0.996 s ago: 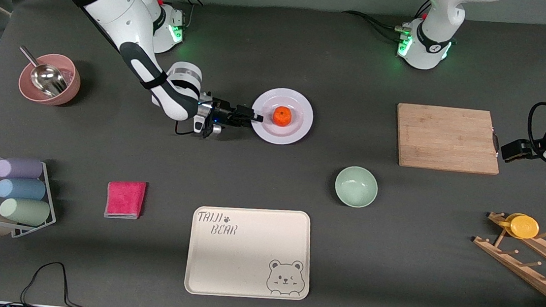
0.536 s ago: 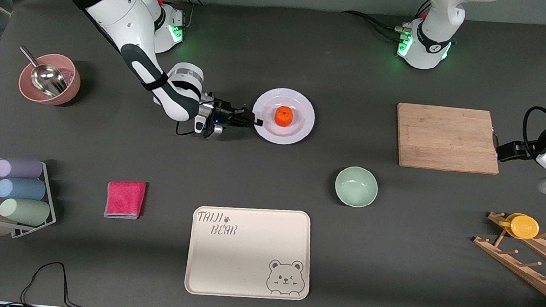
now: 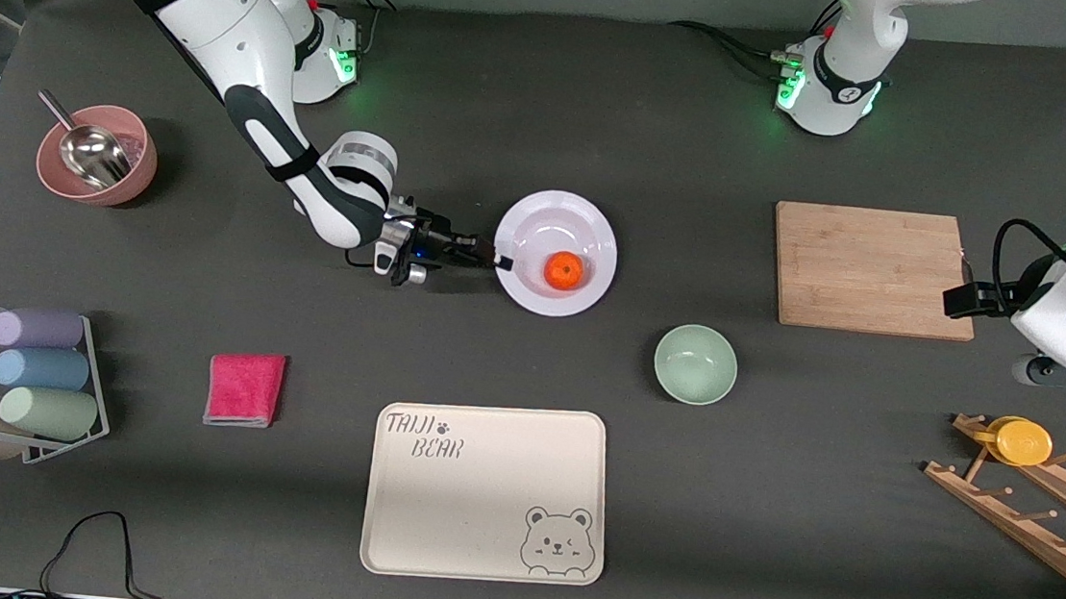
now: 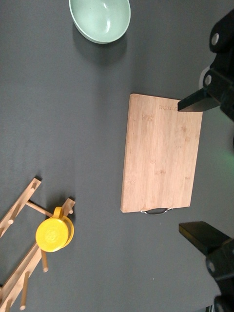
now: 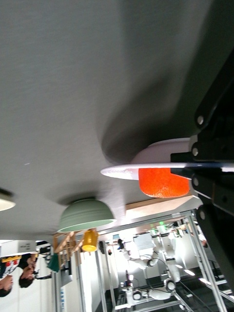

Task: Place orange and plate with both arms
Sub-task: 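Slide the plate with the right gripper onto the bear placemat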

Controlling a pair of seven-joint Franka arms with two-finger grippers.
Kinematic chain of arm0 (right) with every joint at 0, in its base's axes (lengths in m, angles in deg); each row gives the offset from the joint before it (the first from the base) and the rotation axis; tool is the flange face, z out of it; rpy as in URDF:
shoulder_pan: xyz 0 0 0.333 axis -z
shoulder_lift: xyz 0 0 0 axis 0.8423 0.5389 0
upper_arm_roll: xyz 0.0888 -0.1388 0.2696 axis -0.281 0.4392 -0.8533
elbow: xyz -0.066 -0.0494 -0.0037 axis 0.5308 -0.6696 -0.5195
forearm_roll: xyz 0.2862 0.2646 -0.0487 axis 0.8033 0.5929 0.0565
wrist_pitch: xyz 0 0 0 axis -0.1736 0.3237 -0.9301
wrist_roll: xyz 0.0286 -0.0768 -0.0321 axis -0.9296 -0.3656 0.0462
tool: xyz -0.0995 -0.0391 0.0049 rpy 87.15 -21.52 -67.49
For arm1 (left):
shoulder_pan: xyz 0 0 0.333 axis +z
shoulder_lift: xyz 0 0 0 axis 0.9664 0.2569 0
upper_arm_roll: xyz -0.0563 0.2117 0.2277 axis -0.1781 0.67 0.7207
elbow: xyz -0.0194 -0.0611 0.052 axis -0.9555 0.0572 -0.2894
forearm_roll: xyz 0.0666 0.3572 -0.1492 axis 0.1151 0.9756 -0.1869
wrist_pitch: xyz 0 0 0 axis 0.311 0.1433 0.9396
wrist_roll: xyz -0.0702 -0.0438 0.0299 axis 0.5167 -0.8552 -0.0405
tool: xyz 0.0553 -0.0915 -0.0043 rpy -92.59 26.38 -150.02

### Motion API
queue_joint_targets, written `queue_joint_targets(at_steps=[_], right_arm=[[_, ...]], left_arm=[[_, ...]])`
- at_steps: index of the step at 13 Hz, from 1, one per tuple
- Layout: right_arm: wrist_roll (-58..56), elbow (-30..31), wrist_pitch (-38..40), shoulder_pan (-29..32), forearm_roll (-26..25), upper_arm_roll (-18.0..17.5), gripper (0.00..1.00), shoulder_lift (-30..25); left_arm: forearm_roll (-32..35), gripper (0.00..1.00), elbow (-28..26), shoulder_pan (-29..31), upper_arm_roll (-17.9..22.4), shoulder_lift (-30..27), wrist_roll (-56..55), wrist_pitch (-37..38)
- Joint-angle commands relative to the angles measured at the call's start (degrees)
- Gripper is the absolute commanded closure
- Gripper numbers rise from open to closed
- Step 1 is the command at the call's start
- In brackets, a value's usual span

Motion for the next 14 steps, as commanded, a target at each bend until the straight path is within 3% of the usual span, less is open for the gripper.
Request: queue_joint_targets(at_steps=[1, 6, 9, 14], right_arm=[[2.73, -2.48, -0.89, 0.27, 0.60, -0.44, 1.00, -0.25], [3.88, -3.71, -0.89, 0.18, 0.60, -0.53, 1.00, -2.89], [5.97, -7.82, -0.89, 1.23, -3.16, -0.53, 1.00, -3.60], [32.31, -23.89, -0.89, 3.16, -26.25, -0.01, 1.00, -0.18]], left_arm=[[-0.97, 0.00, -1.91, 0.42, 0.45, 0.31, 0.92, 1.25], [-0.88, 0.00, -5.51, 0.42, 0.71, 0.40, 0.31, 1.43], [-0.80, 0.00, -6.84, 0.42, 0.71, -0.39, 0.40, 1.43], [-0.79, 0.00, -6.75, 0.42, 0.71, -0.48, 0.48, 1.26]])
